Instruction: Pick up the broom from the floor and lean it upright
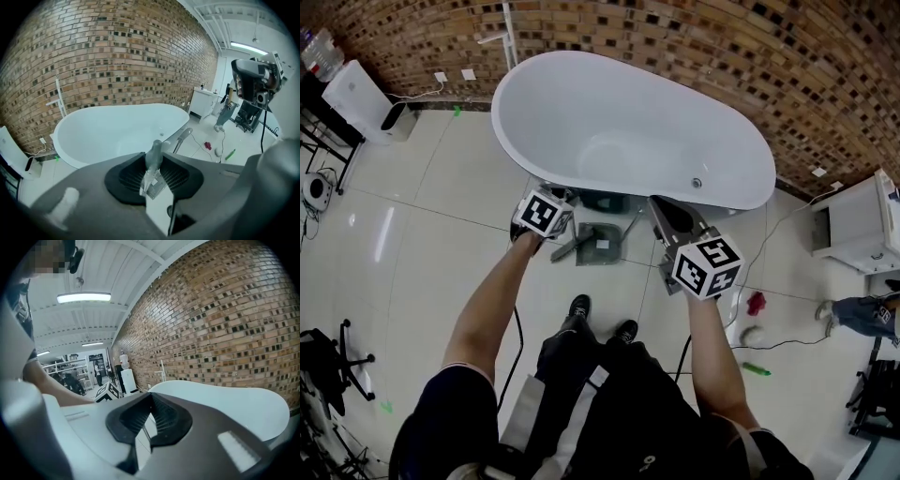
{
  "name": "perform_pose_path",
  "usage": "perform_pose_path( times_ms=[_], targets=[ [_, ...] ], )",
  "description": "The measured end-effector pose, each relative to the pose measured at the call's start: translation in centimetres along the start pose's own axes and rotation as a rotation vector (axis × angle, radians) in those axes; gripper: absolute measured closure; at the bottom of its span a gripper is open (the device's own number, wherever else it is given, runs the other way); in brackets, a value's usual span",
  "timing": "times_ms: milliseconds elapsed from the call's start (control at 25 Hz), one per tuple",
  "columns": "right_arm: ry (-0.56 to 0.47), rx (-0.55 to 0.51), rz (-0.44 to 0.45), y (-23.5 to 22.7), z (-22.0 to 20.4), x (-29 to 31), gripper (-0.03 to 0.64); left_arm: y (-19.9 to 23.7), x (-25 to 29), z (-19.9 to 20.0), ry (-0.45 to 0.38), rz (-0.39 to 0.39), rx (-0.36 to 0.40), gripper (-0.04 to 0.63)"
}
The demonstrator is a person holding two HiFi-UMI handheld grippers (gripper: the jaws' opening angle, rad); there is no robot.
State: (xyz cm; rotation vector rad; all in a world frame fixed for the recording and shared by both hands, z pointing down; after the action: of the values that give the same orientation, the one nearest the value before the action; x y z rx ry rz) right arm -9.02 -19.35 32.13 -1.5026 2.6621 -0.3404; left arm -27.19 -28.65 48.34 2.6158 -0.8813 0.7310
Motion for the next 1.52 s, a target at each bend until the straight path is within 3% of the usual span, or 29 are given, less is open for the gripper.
perform_pose_path(
  times_ms=[280,520,1000,1520],
  targets=[
    [0.001,-0.007,0.082,1.5,0.1,-1.4,0.614,-2.2,-2.4,-0.4,-0.017,0.062,-0.032,0.497],
    [0.01,-0.001,0.088,1.5,-0.3,-2.4,0.614,-3.1,-2.2,-0.8,-0.014,0.081,-0.06,0.497],
    [0.035,0.004,-0.013,-0.3,-1.3,-1.3,0.614,0.7,1.5,-0.7,-0.032,0.089,-0.08,0.494],
    [0.049,0.034,-0.11,-2.1,-2.4,2.2,0.614,6.1,5.3,0.8,-0.036,0.055,-0.041,0.491]
  ],
)
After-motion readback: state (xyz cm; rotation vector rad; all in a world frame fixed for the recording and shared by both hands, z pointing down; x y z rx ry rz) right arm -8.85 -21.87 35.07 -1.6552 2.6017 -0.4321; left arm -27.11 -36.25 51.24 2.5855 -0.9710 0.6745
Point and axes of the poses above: the fingertips, and each gripper's own axes: x forward along the fingers, y to its left, z out of its top, the point moved 4 cm from there along -x, backward along the fingers, and after that the axes turned 14 degrees about -y, right-handed, at the moved point
